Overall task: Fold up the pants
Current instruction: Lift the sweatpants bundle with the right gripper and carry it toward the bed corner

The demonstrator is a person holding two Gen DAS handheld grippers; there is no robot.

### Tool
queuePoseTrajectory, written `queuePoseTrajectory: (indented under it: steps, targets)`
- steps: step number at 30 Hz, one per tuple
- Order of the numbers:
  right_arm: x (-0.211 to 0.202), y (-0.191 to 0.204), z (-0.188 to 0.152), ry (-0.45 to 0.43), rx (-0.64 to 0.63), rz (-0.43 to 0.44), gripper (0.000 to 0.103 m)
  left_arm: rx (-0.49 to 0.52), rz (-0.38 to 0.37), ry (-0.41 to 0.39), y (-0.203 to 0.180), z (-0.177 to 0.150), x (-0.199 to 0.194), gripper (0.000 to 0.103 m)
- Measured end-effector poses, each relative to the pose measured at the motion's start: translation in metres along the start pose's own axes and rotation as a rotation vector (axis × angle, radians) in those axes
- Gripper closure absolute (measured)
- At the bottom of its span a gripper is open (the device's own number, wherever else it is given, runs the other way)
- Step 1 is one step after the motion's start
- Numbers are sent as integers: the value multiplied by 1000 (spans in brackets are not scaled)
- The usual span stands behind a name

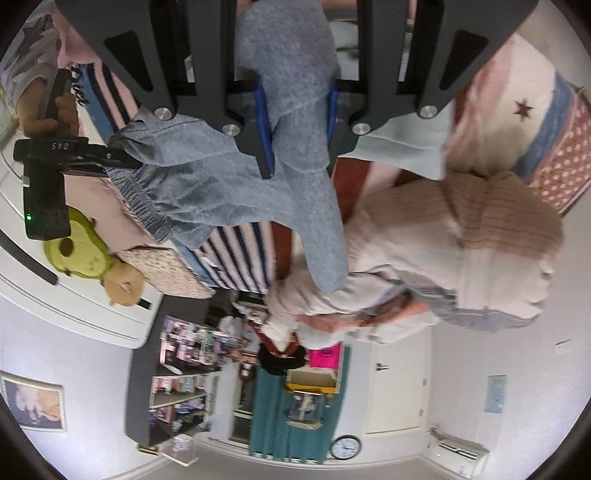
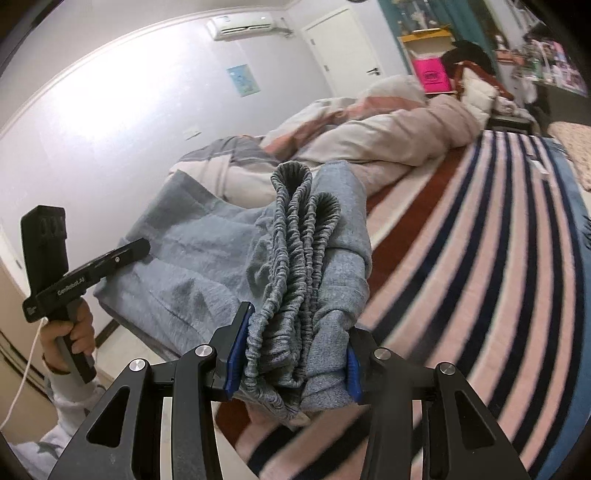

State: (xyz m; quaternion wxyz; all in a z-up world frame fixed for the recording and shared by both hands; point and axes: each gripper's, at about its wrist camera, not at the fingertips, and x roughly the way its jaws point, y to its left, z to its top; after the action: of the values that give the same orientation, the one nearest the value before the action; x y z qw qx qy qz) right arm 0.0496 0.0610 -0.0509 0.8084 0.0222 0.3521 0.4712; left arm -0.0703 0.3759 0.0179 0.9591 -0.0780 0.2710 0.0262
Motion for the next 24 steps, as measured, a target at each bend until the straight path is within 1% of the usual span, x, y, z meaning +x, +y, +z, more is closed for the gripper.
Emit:
queuePoseTrajectory:
  steps: [4, 8, 12, 14, 21, 24]
  targets:
    - [33, 14, 6, 26, -20, 38, 65, -25, 66, 16, 29, -1, 4, 82]
    - [61, 20, 0, 71, -27, 66, 65, -75, 115, 59, 58, -14, 19, 82]
    - [85, 18, -10, 101, -30, 53, 65, -97, 136, 111, 74, -31, 40, 82]
    - [96, 15, -10, 111, -23, 51, 65, -102, 145, 122, 78, -36, 45, 82]
    - [113, 11, -14, 134, -5, 75, 65, -109, 159, 159, 93, -44, 52, 82]
    - [116, 14, -22, 152, -4, 85, 65, -115, 172, 177, 102, -49, 58, 81]
